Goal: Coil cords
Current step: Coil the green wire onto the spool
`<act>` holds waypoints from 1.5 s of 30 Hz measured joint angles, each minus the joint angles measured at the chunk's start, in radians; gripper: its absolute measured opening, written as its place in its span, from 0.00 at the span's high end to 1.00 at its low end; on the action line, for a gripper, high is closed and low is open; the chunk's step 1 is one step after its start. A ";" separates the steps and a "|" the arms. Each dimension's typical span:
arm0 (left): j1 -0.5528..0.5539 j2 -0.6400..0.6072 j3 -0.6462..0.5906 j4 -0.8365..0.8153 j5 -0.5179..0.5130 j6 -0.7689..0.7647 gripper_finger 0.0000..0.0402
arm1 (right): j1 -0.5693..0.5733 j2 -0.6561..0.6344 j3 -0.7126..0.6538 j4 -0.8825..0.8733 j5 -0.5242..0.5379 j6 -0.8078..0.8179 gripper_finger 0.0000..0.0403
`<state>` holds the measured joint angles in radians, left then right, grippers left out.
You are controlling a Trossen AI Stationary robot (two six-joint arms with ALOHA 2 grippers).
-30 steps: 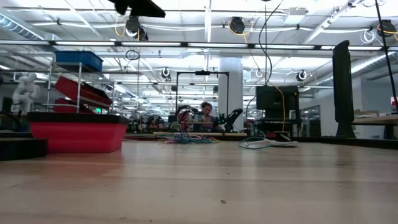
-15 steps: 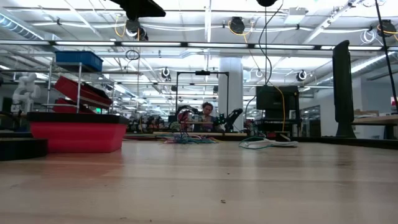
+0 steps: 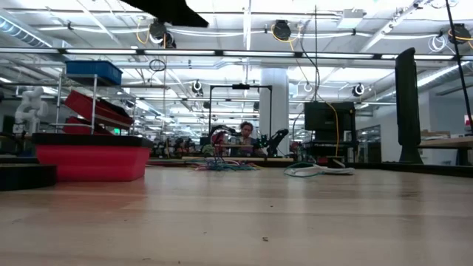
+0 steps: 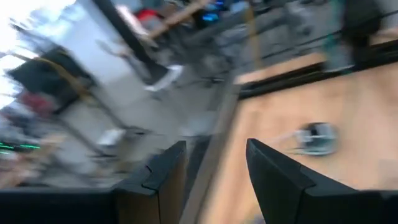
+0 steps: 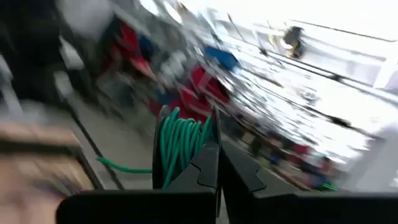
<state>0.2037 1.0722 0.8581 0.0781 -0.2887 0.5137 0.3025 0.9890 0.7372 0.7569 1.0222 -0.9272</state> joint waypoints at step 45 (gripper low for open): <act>-0.086 1.020 0.225 1.099 0.509 -0.630 0.56 | -0.021 0.000 0.000 -0.089 -0.135 0.471 1.00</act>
<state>0.1176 2.0922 1.0831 1.1770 0.2203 -0.1167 0.2813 0.9890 0.7376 0.6682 0.8872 -0.4561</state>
